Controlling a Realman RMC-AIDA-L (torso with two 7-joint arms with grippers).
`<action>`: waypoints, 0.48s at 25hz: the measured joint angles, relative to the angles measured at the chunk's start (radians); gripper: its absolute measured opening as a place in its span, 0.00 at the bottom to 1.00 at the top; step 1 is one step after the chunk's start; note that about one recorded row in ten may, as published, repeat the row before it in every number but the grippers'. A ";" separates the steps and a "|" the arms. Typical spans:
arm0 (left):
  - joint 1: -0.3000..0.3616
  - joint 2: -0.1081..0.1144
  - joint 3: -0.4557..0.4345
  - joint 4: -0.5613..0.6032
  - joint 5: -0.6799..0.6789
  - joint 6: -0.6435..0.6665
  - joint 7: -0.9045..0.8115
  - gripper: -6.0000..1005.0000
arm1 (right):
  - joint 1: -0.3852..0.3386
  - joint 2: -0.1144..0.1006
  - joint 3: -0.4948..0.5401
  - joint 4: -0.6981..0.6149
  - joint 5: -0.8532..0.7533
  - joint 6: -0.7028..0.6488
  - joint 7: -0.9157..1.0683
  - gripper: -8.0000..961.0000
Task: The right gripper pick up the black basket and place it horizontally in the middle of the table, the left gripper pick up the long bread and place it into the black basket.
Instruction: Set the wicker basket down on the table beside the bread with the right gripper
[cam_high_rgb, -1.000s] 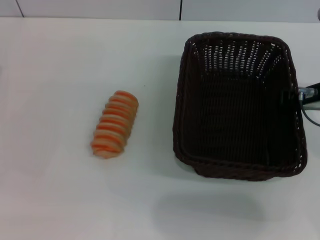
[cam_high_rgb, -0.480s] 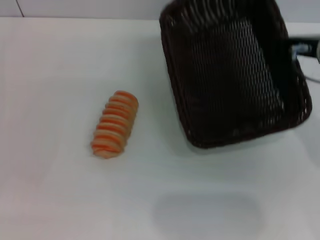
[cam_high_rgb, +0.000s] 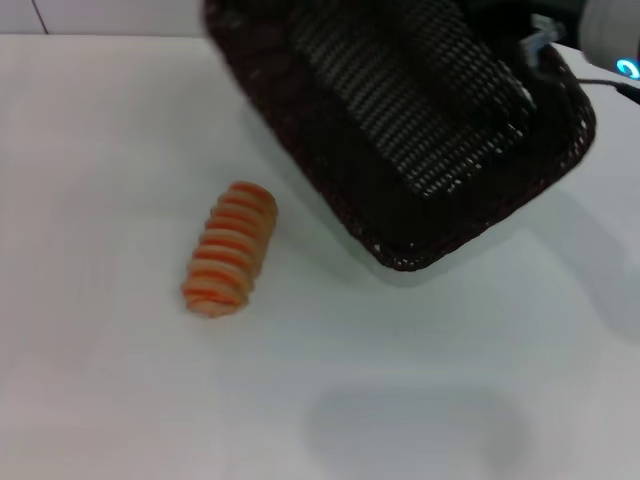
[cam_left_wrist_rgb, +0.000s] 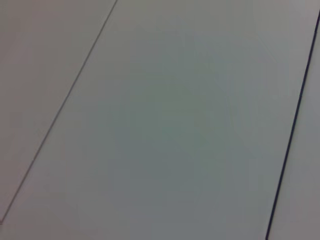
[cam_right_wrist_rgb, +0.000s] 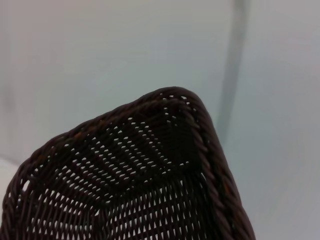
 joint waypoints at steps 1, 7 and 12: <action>-0.001 0.000 -0.003 0.000 0.000 -0.001 0.000 0.86 | 0.008 0.000 0.002 -0.008 0.038 0.013 -0.059 0.17; -0.015 0.000 -0.031 -0.003 0.001 -0.002 0.010 0.86 | 0.063 -0.002 0.078 -0.080 0.260 0.169 -0.333 0.17; -0.026 0.000 -0.051 -0.009 -0.002 -0.007 0.015 0.86 | 0.186 -0.002 0.230 -0.094 0.475 0.463 -0.485 0.17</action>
